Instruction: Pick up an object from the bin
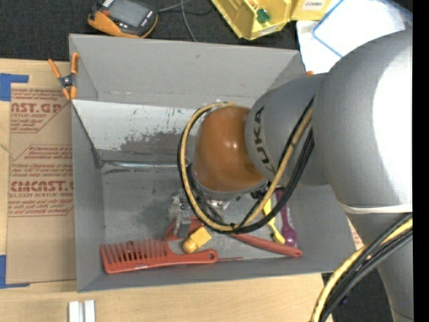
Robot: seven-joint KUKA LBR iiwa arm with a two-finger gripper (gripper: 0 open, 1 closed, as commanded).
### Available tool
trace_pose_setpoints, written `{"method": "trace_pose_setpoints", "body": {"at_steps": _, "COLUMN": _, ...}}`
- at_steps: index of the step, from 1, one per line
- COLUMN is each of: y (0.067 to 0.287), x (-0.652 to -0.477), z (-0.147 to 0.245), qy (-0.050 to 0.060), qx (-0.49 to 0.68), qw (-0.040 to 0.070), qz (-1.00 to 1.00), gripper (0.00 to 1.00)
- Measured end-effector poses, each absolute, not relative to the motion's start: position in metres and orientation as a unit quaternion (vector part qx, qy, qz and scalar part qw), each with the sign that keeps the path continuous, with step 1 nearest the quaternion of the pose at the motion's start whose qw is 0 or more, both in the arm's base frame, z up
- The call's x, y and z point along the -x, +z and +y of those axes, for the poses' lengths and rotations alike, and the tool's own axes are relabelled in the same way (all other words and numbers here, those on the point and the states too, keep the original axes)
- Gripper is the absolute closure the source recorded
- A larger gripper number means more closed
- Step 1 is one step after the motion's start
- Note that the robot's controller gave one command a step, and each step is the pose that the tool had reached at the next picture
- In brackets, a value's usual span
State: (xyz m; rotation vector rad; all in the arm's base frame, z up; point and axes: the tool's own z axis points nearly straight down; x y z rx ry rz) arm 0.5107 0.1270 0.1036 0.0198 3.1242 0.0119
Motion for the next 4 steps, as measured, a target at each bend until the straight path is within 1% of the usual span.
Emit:
{"method": "trace_pose_setpoints", "body": {"at_steps": 1, "y": 0.111, "x": -0.508, "z": 0.120, "qy": 0.008, "qx": -0.004, "qw": 0.013, "qz": 1.000, "gripper": 1.00}}
{"method": "trace_pose_setpoints", "body": {"at_steps": 2, "y": 0.111, "x": -0.506, "z": 0.120, "qy": 0.009, "qx": -0.003, "qw": 0.013, "qz": 1.000, "gripper": 1.00}}
{"method": "trace_pose_setpoints", "body": {"at_steps": 3, "y": 0.133, "x": -0.497, "z": 0.121, "qy": 0.008, "qx": 0.006, "qw": 0.014, "qz": 1.000, "gripper": 1.00}}
{"method": "trace_pose_setpoints", "body": {"at_steps": 4, "y": 0.132, "x": -0.497, "z": 0.122, "qy": 0.008, "qx": 0.013, "qw": 0.013, "qz": 1.000, "gripper": 1.00}}
